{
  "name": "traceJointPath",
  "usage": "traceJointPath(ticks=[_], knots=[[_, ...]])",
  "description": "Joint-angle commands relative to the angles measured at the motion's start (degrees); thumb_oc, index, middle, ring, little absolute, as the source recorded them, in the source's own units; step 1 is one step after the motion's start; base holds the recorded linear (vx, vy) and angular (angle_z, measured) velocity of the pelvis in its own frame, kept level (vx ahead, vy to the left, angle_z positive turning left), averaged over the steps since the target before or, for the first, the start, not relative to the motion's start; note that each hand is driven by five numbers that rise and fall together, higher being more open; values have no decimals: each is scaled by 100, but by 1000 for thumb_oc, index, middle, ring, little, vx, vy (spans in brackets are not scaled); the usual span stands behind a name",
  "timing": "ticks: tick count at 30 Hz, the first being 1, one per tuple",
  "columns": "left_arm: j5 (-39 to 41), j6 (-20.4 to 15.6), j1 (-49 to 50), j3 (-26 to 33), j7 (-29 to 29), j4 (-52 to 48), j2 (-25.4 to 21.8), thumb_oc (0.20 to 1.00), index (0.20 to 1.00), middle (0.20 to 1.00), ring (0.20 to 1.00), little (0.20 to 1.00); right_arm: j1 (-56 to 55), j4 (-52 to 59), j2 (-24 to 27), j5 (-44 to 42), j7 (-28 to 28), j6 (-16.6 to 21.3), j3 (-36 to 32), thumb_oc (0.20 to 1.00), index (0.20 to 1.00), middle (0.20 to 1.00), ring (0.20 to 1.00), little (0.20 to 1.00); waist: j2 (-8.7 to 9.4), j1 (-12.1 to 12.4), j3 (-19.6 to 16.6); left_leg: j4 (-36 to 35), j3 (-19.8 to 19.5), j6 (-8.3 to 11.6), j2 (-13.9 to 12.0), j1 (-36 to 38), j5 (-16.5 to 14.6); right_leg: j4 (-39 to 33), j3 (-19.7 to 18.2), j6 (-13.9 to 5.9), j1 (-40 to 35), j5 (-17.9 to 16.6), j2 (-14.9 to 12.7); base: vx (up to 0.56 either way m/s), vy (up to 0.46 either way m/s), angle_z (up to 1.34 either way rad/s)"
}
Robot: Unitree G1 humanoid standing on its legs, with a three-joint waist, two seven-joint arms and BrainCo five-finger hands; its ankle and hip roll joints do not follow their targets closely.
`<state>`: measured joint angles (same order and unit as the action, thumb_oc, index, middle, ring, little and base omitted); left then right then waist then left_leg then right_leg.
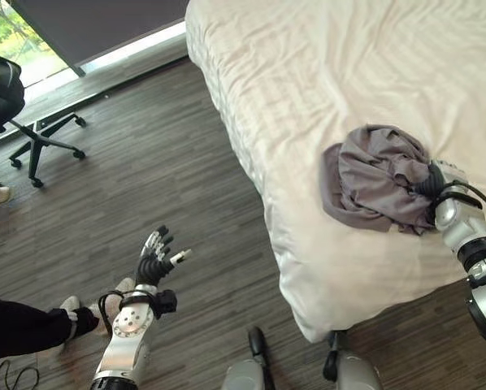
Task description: Pick up bed clothes into laundry basket.
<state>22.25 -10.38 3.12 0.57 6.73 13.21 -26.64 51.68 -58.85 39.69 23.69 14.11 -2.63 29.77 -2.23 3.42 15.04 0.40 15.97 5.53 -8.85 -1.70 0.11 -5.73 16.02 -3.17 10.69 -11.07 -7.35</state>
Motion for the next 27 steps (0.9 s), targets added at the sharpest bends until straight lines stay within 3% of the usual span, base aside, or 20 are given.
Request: traceJointPath(ticks=[1,2,4,6,7,9,10,13,16,17,18,19,22,27], knots=[[123,-392,67,199,340,-170,-53,1000,1000,1000,1000,1000,672,899,735,-8,224,-36,342,200,200,200,200,200,583,238,-17,1165,-1823,246,396,-149,-551,73,-618,-490,-366,449,-104,27,162,-104],[122,-392,60,197,341,-169,-54,1000,1000,1000,1000,1000,671,906,740,-9,221,-39,336,200,200,200,200,200,602,235,-14,1143,-1822,240,420,-154,-516,73,-621,-494,-353,435,-128,22,102,-129],[155,-381,73,216,381,-65,-3,1000,1000,1000,1000,1000,721,1211,1019,-118,295,-48,164,200,200,200,200,200,777,182,-180,667,-2019,101,408,279,-751,73,-742,-529,-350,362,-60,-7,112,-156],[162,-324,30,208,361,28,8,1000,1000,1000,1000,1000,339,1765,1590,-198,338,-93,-416,200,200,200,200,200,887,1,-340,140,-1665,116,145,661,-656,89,-634,-598,-350,292,-130,-57,169,-59],[162,-324,30,208,361,28,8,1000,1000,1000,1000,1000,339,1765,1590,-198,338,-93,-416,200,200,200,200,200,887,1,-340,140,-1665,116,145,661,-656,89,-634,-598,-350,292,-130,-34,170,2],[56,-232,-31,325,419,122,98,1000,1000,1000,1000,1000,-519,2750,2013,-250,524,-153,-1392,200,200,200,200,200,1012,-284,-523,-409,-1386,62,217,1046,-535,98,-572,-810,-354,71,-273,-53,268,-17],[54,-229,-40,282,421,121,57,1000,1000,1000,1000,1000,-688,2840,2020,-229,505,-174,-1550,200,200,200,200,200,1046,-224,-512,-451,-1374,58,224,1085,-512,95,-582,-815,-369,70,-277,-116,302,-40],[-200,-191,-99,465,436,-65,19,1000,1000,1000,1000,1000,-2155,3618,2184,-391,718,-170,-3070,200,200,200,200,200,1211,-470,-549,-540,-1181,-31,348,1136,-483,144,-666,-1055,-317,-315,-421,-142,182,-16],[-276,-142,-112,470,428,-185,-49,1000,1000,1000,1000,1000,-2859,3936,2077,-416,806,-148,-3757,200,200,200,200,200,1198,-447,-474,-540,-993,-86,295,1149,-408,354,-405,-1032,-289,-187,-449,-160,91,-28],[-292,-121,-106,497,419,-243,-65,1000,1000,1000,1000,1000,-3046,3987,2047,-439,826,-113,-3919,200,200,200,200,200,1161,-428,-465,-540,-808,-89,242,1124,-352,502,-49,-965,-336,-23,-534,-360,125,-102],[-326,-97,-44,544,387,-420,-83,1000,1000,1000,1000,1000,-3407,4049,2002,-473,833,-53,-4168,200,200,200,200,200,1125,-407,-486,-540,-460,-111,163,1022,-199,891,596,-808,-516,240,-685,-521,173,-189],[-384,-99,47,650,384,-650,-99,1000,1000,1000,1000,1000,-3720,4084,1901,-465,794,-28,-4358,200,200,200,200,200,1117,-392,-551,-540,-277,-148,121,966,-148,1186,697,-792,-689,351,-727,-505,160,-166],[-382,-116,124,863,408,-933,-51,1000,1000,1000,1000,1000,-4294,4340,1701,-329,664,-18,-4712,200,200,200,200,200,1052,-400,-635,-526,-41,-229,90,820,-29,1646,441,-741,-877,556,-775,-316,74,-107],[-272,-280,96,1199,601,-1629,3,1000,1000,1000,1000,1000,-4643,4613,1398,-170,623,5,-4947,200,200,200,200,200,991,-322,-778,-446,524,-261,16,648,104,1925,655,-718,-1304,644,-1068,-197,-7,-128]])
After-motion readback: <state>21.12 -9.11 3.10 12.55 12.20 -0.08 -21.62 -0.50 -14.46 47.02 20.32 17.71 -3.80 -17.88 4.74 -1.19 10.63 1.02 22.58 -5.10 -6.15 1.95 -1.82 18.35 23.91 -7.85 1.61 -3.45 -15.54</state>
